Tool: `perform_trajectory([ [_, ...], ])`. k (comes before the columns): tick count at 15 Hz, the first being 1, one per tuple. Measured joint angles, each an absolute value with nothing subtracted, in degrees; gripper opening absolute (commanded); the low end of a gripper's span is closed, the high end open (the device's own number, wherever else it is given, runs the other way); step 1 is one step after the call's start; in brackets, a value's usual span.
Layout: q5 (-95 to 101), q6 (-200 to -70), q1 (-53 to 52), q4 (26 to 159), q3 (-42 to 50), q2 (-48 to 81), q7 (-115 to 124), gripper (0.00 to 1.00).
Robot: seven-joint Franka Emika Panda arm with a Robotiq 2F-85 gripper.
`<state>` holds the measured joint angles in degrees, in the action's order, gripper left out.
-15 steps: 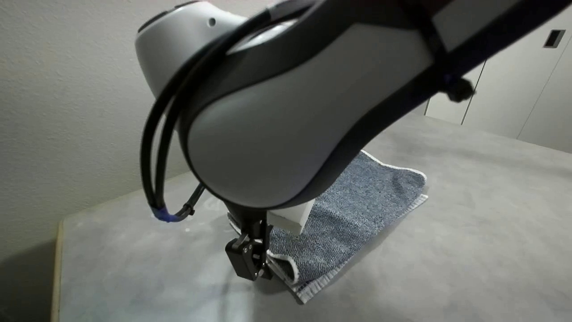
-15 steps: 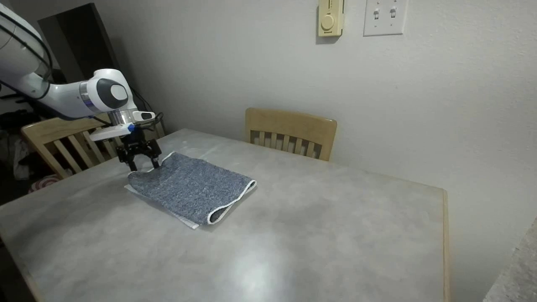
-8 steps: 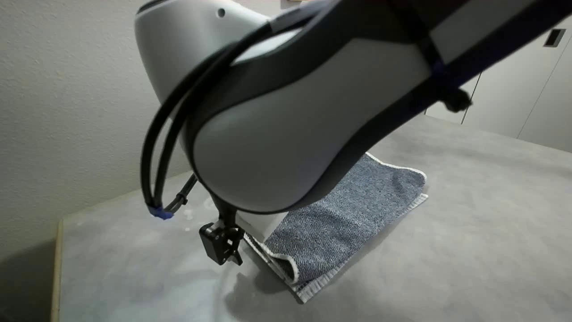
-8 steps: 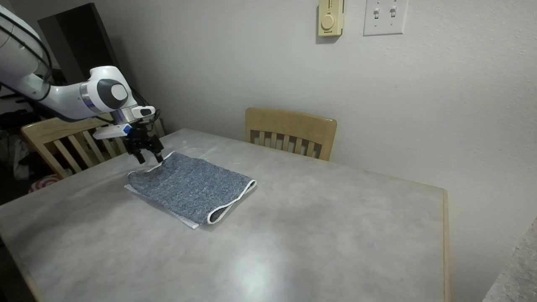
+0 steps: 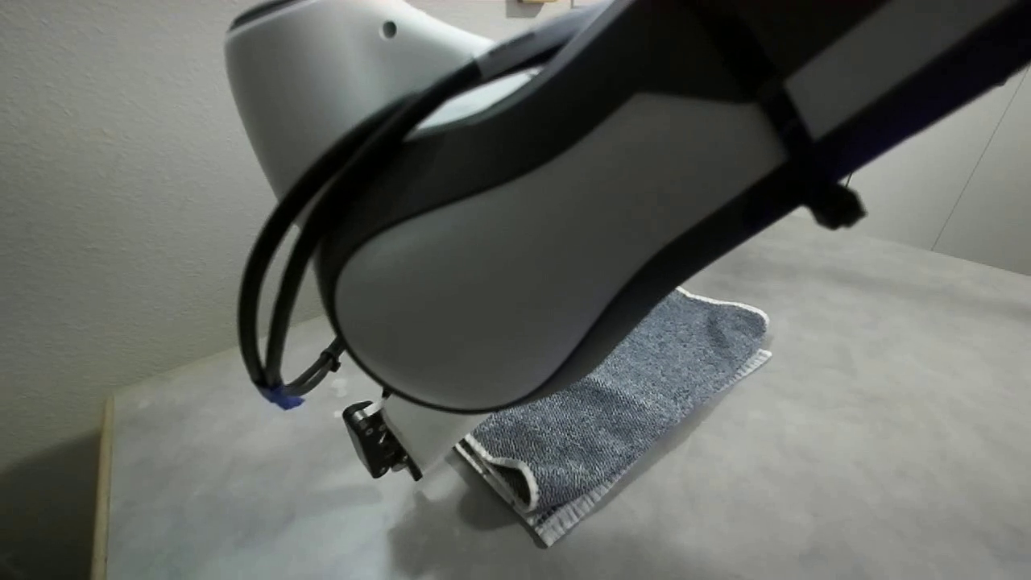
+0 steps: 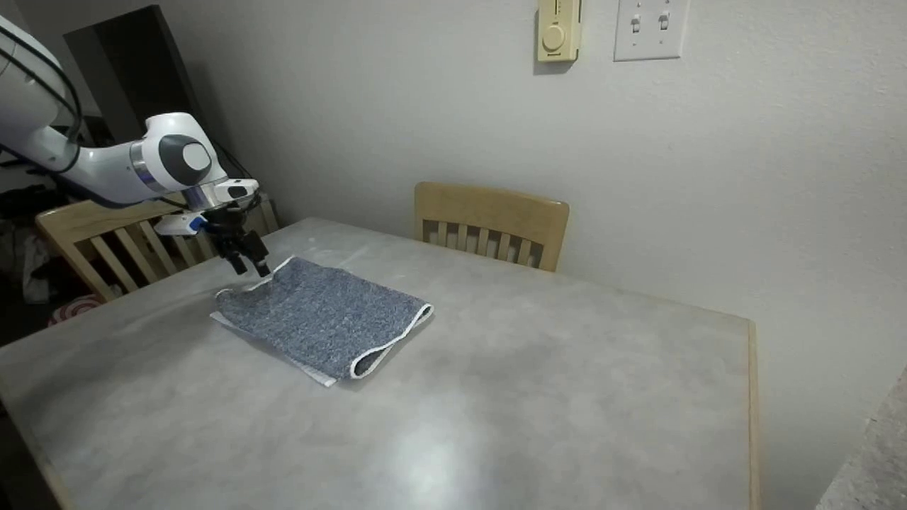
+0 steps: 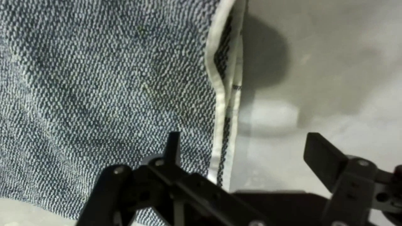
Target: Fold the towel
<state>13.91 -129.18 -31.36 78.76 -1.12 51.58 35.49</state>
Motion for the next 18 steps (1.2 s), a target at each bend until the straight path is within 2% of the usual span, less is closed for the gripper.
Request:
perform_trajectory([
  [11,15.9,-125.3,-36.2,78.4,3.0,51.6,54.2,1.0],
  [18,17.2,-122.8,-33.8,77.9,1.9,51.8,43.0,1.0],
])
